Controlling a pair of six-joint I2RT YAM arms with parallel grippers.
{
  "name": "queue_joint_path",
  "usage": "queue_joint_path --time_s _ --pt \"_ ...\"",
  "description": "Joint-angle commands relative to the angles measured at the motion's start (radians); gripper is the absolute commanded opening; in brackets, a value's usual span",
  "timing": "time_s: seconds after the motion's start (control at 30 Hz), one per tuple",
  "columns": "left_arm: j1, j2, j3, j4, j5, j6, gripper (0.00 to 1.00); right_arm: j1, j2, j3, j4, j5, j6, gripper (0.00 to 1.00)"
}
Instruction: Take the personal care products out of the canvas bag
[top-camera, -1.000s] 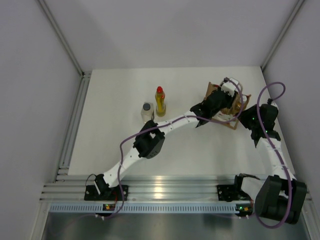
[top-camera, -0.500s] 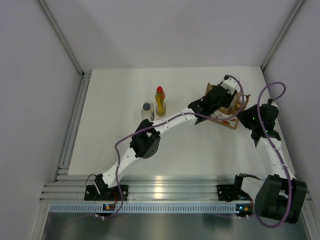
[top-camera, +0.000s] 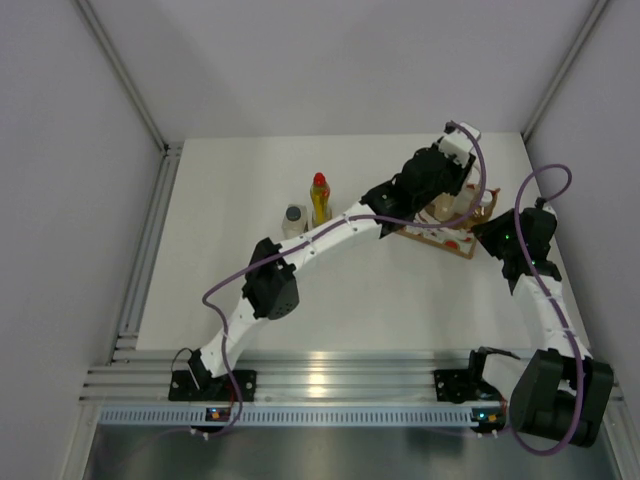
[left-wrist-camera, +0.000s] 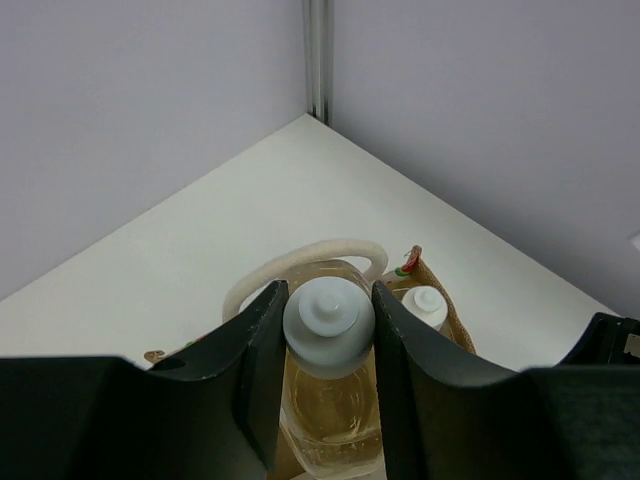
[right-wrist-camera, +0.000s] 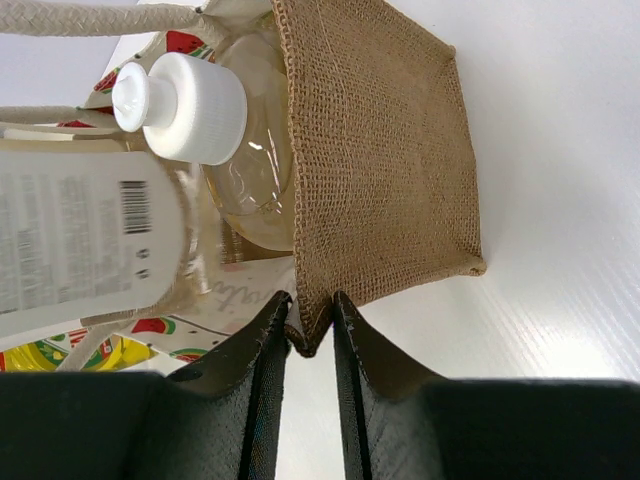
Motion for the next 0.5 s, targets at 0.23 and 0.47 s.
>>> queue_joint_path --time_s 0.23,0.47 --pt "0.018 -0.271 0.036 0.124 -0.057 0.068 0.00 -0.009 0.022 0.017 0.032 0.026 -0.007 0.22" --pt "0.090 -0.355 0.033 0.047 -0.090 0.060 0.00 -0.015 0.016 0.022 0.027 0.039 -0.025 0.22"
